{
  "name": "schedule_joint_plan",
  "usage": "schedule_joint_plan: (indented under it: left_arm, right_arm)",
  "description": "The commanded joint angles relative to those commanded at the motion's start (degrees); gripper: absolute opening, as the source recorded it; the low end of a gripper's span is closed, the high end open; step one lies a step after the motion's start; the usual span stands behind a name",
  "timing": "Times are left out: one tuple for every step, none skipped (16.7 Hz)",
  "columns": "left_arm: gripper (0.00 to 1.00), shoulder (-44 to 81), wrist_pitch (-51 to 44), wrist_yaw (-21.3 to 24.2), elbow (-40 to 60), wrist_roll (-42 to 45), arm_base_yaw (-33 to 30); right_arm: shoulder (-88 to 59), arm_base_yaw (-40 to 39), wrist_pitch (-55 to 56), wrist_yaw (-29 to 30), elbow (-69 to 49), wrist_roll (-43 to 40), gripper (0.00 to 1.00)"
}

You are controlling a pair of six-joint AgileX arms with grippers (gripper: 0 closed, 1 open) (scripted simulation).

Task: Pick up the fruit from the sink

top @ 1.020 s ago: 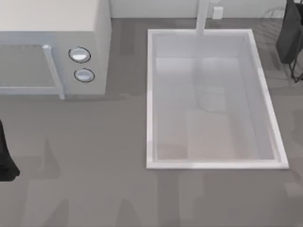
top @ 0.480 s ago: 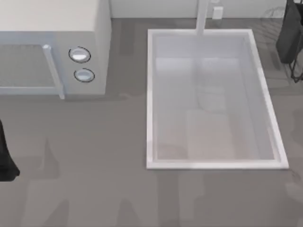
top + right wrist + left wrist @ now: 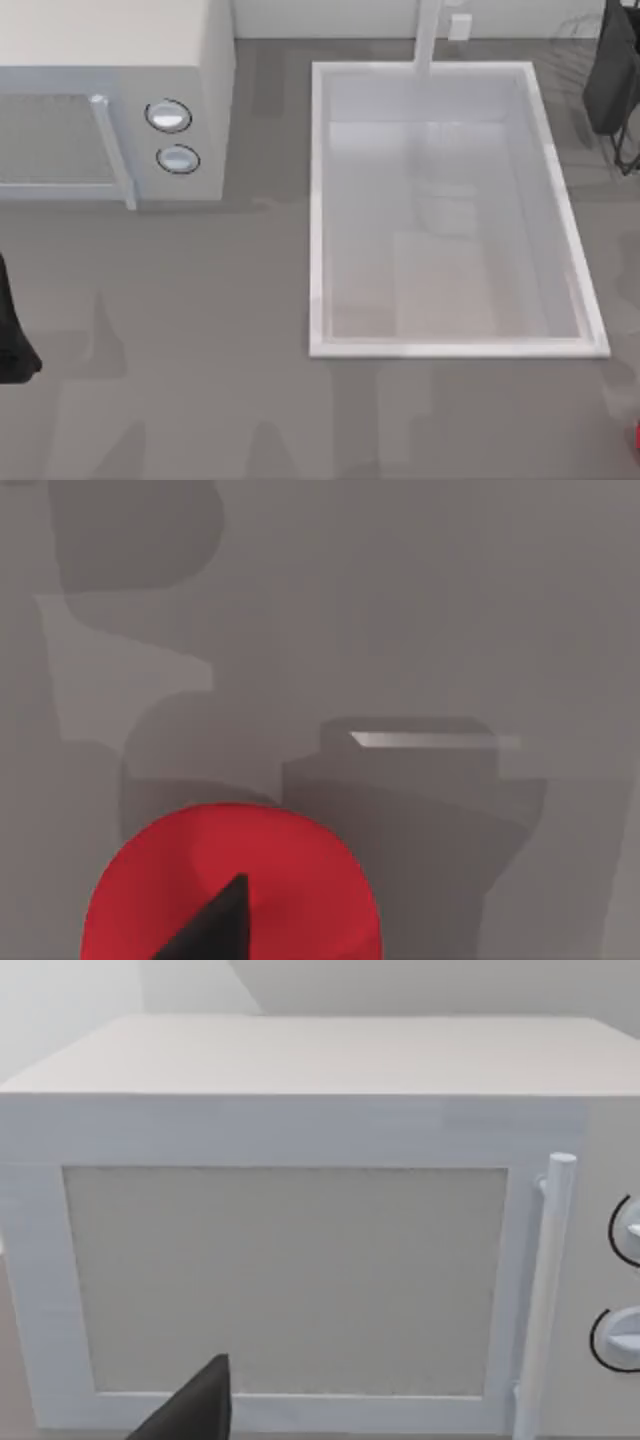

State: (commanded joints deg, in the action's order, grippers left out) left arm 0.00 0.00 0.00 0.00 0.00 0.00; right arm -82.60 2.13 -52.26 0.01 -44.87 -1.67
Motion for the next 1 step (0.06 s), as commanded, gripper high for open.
schedule_joint_plan:
  left_arm:
    - [1.0, 0.0, 0.0, 0.0, 0.0, 0.0, 0.0]
  right_arm:
    - [0.0, 0.0, 0.0, 0.0, 0.0, 0.0, 1.0]
